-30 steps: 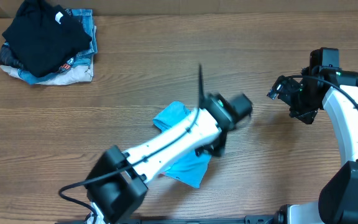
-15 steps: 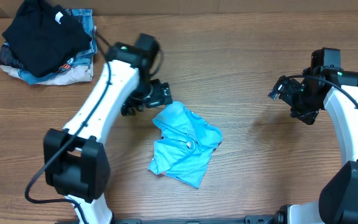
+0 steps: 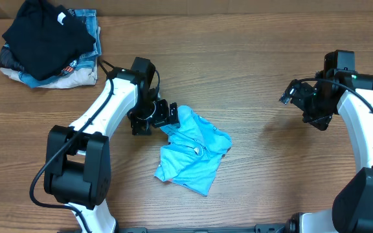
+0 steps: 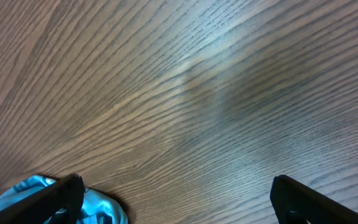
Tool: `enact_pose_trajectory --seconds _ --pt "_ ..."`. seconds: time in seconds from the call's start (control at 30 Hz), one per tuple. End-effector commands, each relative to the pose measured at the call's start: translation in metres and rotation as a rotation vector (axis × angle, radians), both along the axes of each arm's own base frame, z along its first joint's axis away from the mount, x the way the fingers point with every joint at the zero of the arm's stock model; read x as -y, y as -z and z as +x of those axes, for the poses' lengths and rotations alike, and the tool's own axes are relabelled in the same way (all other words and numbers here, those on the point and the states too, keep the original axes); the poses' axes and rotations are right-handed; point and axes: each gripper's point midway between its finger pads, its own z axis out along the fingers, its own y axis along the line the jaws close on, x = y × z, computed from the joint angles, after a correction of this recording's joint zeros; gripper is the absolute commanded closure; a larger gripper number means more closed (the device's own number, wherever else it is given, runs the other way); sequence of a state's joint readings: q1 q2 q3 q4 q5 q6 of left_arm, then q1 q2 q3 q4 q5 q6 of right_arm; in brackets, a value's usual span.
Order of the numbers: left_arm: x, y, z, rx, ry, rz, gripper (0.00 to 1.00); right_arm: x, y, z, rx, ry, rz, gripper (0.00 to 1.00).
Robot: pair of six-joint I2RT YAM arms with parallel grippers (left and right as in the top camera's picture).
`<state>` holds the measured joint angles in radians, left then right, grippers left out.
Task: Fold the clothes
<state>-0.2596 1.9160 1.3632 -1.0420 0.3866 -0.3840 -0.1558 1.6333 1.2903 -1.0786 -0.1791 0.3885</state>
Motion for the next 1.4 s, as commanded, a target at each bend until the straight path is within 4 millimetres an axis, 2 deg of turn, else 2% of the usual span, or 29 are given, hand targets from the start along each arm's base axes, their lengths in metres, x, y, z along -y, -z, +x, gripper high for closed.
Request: enact_pose_trajectory --seconds 0.0,0.17,0.27,0.4,0.47,0.6,0.7,0.77,0.97,1.13,1.23,1.37 --pt "0.001 0.000 0.002 0.032 0.026 -0.039 0.00 0.001 -0.014 0.005 0.042 0.003 -0.002 0.00" --pt "0.004 0.010 0.010 0.056 0.044 -0.049 0.01 0.001 -0.014 0.004 0.039 0.003 -0.001 0.00" --pt "0.008 0.016 0.012 0.050 0.047 -0.073 0.10 0.001 -0.014 0.004 0.038 0.003 -0.001 0.00" --pt "0.010 0.016 0.012 0.051 0.048 -0.080 0.44 0.001 -0.014 0.004 0.039 0.003 -0.001 0.00" --pt "0.013 0.015 0.013 0.052 0.048 -0.096 0.57 0.001 -0.014 0.005 0.039 0.003 -0.001 0.00" --pt "0.014 0.014 0.013 0.053 0.048 -0.103 0.96 0.001 -0.014 0.004 0.038 0.003 -0.001 0.00" --pt "0.014 0.011 0.013 0.047 0.048 -0.106 0.96 0.001 -0.014 0.004 0.038 0.003 -0.001 0.00" --pt "0.018 0.000 0.013 0.051 0.055 -0.127 0.96 0.001 -0.014 0.004 0.039 0.003 -0.001 0.00" --pt "0.030 -0.055 0.016 0.146 0.144 -0.152 0.96 0.001 -0.014 0.005 0.039 0.004 -0.001 0.00" --pt "0.049 -0.095 0.002 0.205 0.205 -0.161 0.96 0.001 -0.014 0.005 0.043 0.004 -0.002 0.00" --pt "0.060 -0.099 -0.016 0.177 0.241 -0.159 0.96 0.001 -0.014 0.005 0.042 0.004 -0.002 0.00" --pt "0.078 -0.093 -0.041 0.118 0.302 -0.149 0.96 0.001 -0.014 0.005 0.042 0.003 -0.002 0.00"
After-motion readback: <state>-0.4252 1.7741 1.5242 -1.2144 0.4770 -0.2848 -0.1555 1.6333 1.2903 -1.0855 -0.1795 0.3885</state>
